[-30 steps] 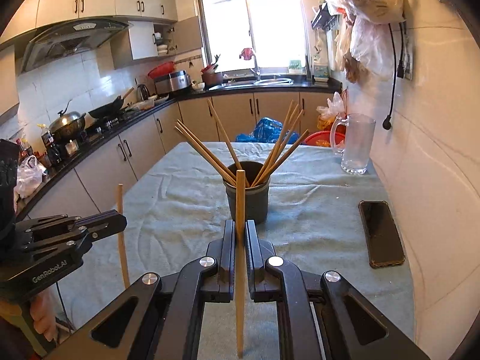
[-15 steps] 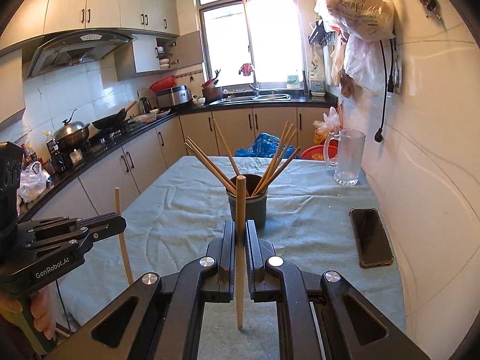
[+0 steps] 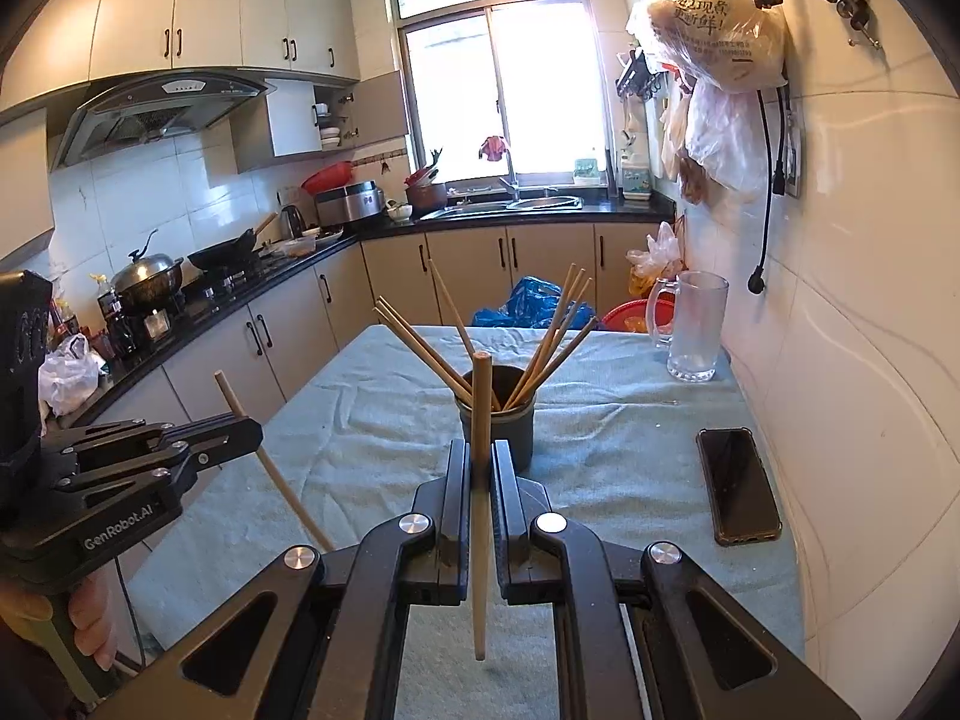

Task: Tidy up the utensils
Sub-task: 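Carry both upright chopsticks over the black holder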

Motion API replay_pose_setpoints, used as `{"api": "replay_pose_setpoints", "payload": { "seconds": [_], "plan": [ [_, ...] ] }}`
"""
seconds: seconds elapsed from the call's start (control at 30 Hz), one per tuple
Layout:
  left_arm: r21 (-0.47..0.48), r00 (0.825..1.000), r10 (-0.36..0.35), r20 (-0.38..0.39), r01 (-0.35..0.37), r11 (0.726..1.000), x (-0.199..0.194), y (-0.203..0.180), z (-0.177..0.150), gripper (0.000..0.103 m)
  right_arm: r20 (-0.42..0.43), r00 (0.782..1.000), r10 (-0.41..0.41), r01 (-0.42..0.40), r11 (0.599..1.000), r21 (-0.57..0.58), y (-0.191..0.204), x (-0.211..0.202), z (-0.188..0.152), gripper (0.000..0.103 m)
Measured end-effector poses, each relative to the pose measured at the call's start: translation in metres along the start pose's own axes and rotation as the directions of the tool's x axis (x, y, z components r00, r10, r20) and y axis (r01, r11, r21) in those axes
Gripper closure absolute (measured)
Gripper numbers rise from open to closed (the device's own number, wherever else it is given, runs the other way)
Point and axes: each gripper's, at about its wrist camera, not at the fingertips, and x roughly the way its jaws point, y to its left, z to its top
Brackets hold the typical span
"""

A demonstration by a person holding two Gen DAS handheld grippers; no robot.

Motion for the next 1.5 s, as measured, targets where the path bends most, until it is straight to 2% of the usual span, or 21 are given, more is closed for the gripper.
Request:
{"api": "replay_pose_setpoints", "payload": {
  "seconds": [0.37,0.8,1.17,1.5],
  "plan": [
    [0.038,0.998,0.043,-0.050,-0.042,0.998,0.020,0.003,0.010,0.097,-0.009,1.000,0.002,-0.002,1.000,-0.001,-0.001,0.008,0.012,0.096],
    [0.048,0.997,0.053,-0.064,-0.050,0.998,0.032,0.012,0.019,0.097,-0.026,1.000,0.010,-0.010,1.000,0.011,0.000,0.028,0.024,0.096],
    [0.068,0.999,0.037,-0.040,-0.034,0.997,0.029,0.017,0.031,0.097,-0.023,1.000,0.011,-0.011,1.000,0.008,0.001,0.033,0.031,0.096],
    [0.067,0.999,-0.015,-0.048,0.018,0.998,0.022,0.020,0.043,0.097,-0.024,1.000,0.017,-0.017,1.000,0.020,0.002,0.037,0.042,0.096]
  ]
}}
